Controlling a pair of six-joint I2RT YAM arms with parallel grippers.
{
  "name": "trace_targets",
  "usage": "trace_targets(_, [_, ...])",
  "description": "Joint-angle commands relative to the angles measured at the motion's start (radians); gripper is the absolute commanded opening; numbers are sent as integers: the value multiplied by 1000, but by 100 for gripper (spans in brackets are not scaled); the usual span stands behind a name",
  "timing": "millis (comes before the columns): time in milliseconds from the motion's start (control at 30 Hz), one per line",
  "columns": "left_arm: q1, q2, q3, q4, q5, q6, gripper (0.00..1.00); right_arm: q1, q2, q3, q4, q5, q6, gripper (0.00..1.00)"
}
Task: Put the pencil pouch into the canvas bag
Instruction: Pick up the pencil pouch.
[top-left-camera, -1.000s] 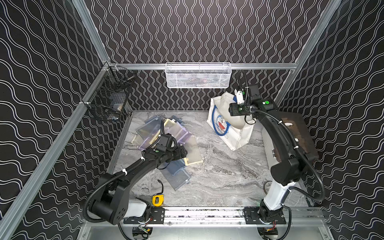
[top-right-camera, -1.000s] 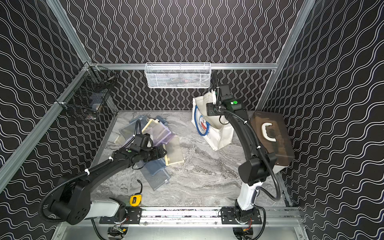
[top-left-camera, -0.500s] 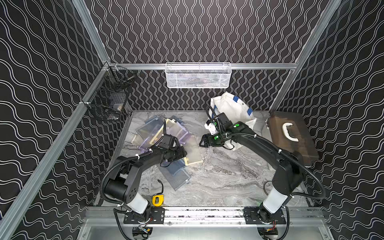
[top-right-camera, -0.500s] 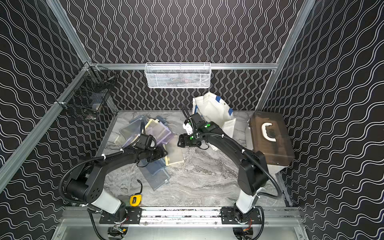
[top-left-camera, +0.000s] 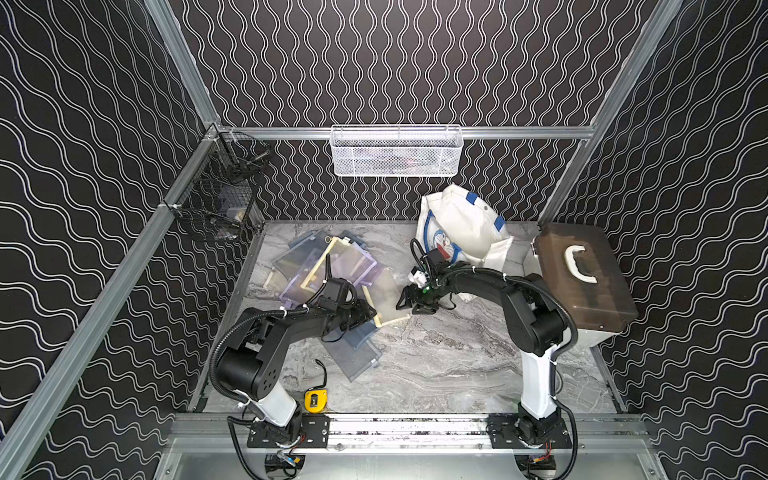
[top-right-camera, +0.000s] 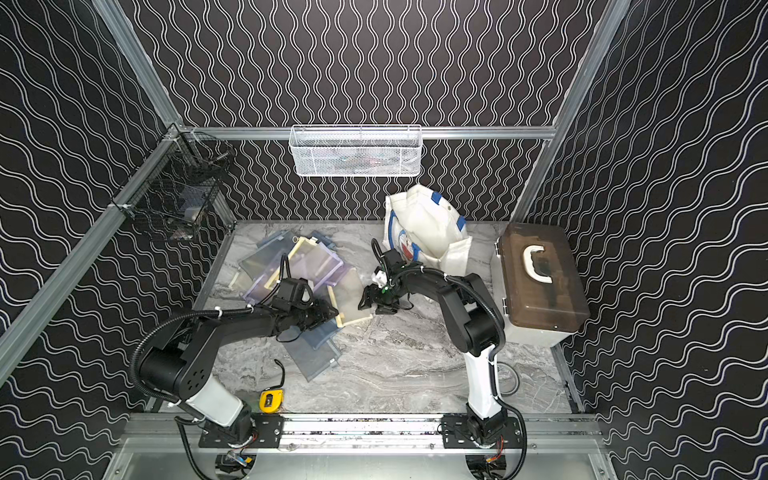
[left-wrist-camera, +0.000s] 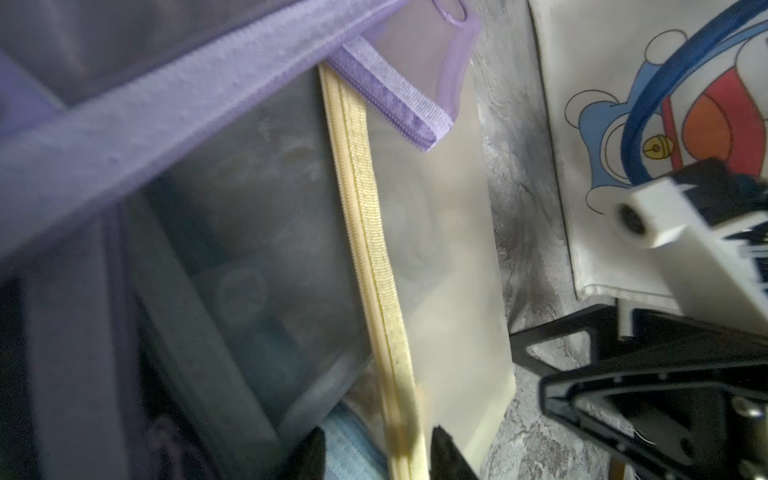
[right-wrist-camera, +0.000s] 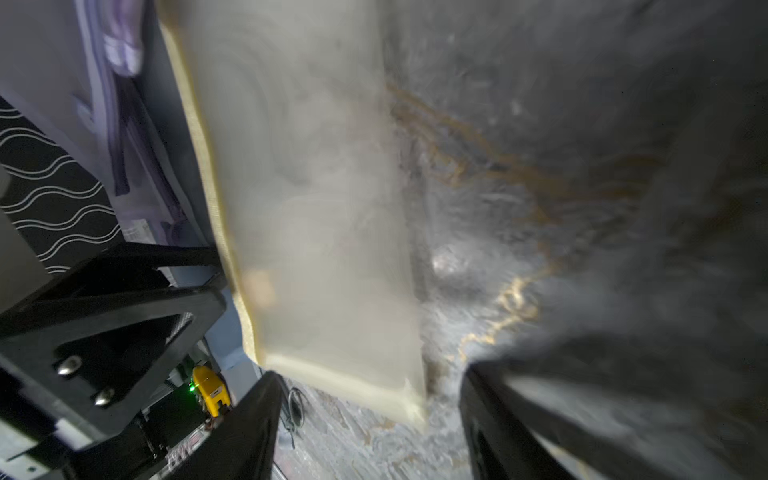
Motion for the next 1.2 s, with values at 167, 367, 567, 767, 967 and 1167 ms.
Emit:
trace_targets(167, [-38,30,-7,24,-14,-58,40,0,51,-42,86,-49,16,56])
trace_targets(367, [-66,24,-8,61,-12,-87,12,5,-11,-118,88,-47,6,47])
trace_targets(567, [-71,-122,-51,-2,4,-68,0,10,-177,-157,8,-34,-27,49])
trace_targets(767, [-71,-365,-74,-98,86,2,0,-18,-373,-116,-105,-66,14,63])
trace_targets(967, [-71,-564,12,-163,167,98,0,-122,-504,-29,-119,-171,162,75])
trace_targets(1167, [-85,-599,106,-96,221,98,0,-177,-526,35,-54,-275,296,80])
